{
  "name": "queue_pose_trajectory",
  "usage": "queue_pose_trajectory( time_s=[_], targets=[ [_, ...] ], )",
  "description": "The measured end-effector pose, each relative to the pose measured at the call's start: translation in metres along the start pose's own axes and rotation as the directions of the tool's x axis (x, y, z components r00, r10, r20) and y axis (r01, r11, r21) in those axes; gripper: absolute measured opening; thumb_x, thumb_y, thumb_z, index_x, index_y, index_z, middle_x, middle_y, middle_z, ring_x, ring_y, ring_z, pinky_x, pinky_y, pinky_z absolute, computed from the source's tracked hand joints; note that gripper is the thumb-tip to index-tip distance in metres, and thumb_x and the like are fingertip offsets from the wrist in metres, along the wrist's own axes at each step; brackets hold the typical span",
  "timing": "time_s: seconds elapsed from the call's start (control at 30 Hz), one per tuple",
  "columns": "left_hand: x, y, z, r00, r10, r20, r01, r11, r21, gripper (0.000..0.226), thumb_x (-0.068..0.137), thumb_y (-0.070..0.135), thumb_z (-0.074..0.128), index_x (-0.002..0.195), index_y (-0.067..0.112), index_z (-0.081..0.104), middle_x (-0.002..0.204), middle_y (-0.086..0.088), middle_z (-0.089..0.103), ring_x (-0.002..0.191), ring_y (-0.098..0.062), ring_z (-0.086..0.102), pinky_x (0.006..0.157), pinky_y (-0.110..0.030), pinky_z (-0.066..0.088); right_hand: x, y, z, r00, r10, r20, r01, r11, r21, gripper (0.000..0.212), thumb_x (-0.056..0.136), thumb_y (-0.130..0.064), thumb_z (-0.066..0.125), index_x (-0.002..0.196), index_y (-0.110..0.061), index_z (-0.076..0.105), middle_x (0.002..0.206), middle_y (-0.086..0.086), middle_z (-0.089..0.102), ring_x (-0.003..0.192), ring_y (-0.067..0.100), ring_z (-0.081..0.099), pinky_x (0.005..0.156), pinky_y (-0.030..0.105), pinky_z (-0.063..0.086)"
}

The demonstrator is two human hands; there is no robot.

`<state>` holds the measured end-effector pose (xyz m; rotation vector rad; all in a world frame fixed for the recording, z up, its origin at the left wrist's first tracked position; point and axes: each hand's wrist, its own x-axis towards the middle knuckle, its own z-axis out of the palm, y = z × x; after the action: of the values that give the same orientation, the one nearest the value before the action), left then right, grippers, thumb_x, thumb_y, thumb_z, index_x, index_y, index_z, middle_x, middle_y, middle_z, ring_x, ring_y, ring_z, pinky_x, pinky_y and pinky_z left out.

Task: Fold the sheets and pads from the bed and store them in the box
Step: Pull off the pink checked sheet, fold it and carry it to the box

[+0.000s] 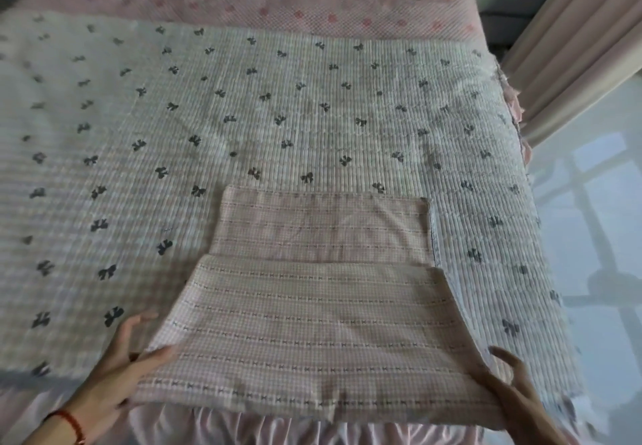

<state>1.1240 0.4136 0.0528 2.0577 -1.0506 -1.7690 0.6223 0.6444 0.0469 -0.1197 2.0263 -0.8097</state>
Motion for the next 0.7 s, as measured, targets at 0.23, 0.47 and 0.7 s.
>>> queue_pose_trajectory(
  time_s=[0.23, 0.47, 0.7],
  targets=[
    [0.015, 0.133, -0.003, 0.999, -0.022, 0.043, 0.030, 0.979, -0.202, 0.009, 0.092, 0.009, 0.060, 0.092, 0.011, 0.069, 0.086, -0.006, 0.066, 0.063, -0.017, 0.057, 0.037, -0.017, 0.040, 0.018, -0.108, -0.012, 0.969, -0.173, 0.175, 0.087, 0.905, 0.416, 0.021, 0.096, -0.012, 0.064, 0.116, -0.009, 0.069, 0.118, 0.008, 0.071, 0.087, 0.008, 0.073, 0.074, 0.019, 0.058],
    [0.143, 0.251, 0.031, 0.996, -0.084, 0.020, 0.087, 0.953, -0.290, 0.012, 0.083, 0.010, 0.045, 0.088, 0.007, 0.055, 0.065, -0.011, 0.054, 0.045, -0.014, 0.053, 0.034, -0.013, 0.038, 0.151, -0.219, 0.037, 0.987, -0.100, 0.125, 0.004, 0.797, 0.604, 0.017, 0.092, -0.007, 0.040, 0.077, -0.012, 0.047, 0.073, 0.007, 0.040, 0.052, 0.012, 0.049, 0.043, 0.022, 0.046],
    [0.245, 0.224, 0.127, 0.907, 0.279, -0.316, 0.010, 0.736, 0.677, 0.070, 0.096, 0.067, 0.040, 0.149, 0.021, 0.037, 0.148, -0.021, 0.041, 0.127, -0.043, 0.046, 0.092, -0.058, 0.051, 0.223, -0.207, 0.124, 0.862, -0.502, -0.073, 0.454, 0.827, -0.331, 0.061, 0.103, -0.053, 0.049, 0.155, -0.028, 0.033, 0.159, 0.013, 0.040, 0.137, 0.031, 0.050, 0.108, 0.052, 0.046]
  ],
)
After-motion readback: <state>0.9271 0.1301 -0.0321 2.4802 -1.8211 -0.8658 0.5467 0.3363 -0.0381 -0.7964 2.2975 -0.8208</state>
